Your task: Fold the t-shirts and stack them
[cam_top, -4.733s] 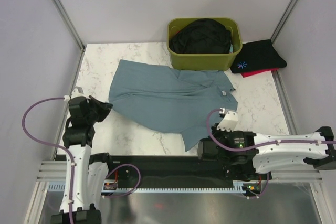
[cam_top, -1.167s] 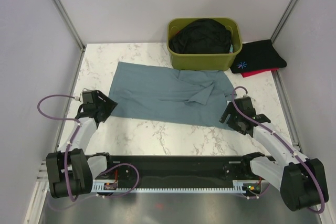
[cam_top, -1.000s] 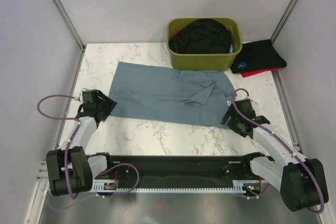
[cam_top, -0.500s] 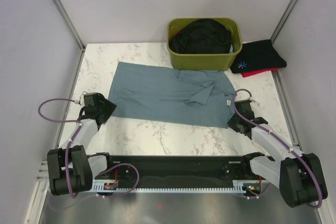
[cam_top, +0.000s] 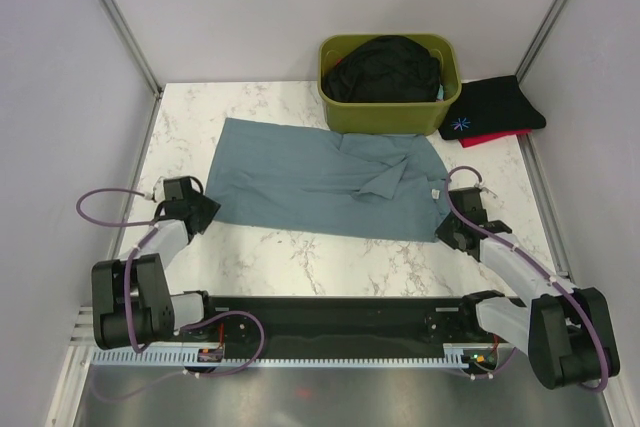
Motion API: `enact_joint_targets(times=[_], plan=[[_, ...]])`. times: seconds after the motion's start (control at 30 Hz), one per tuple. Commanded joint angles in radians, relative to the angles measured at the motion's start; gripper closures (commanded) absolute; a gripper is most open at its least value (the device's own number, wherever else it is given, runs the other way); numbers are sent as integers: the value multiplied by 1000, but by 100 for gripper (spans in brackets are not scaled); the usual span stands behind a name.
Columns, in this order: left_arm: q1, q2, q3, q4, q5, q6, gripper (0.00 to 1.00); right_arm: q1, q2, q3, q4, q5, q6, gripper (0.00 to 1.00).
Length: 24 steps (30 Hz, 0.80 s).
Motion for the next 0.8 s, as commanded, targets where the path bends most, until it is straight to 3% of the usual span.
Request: enact_joint_targets(times=[0.0,0.07,0.17,0.43,0.77], plan=[[8,47,1,30,-71,10,58,-25,-15,47,-9,-2,-33,99],[6,52,1,42,-82,19,85,-48,-9,55,-15,-10,-48,100],[6,26,4,45,-51,38,98,-81,-23,69,-33,-24,-70,100],[5,-334,47,-249,-37,7,98,-167,-152,191,-199,44,-88,100],[6,-638,80,-562,75,1,98,-199,-296,248,-385,76,-30,100]])
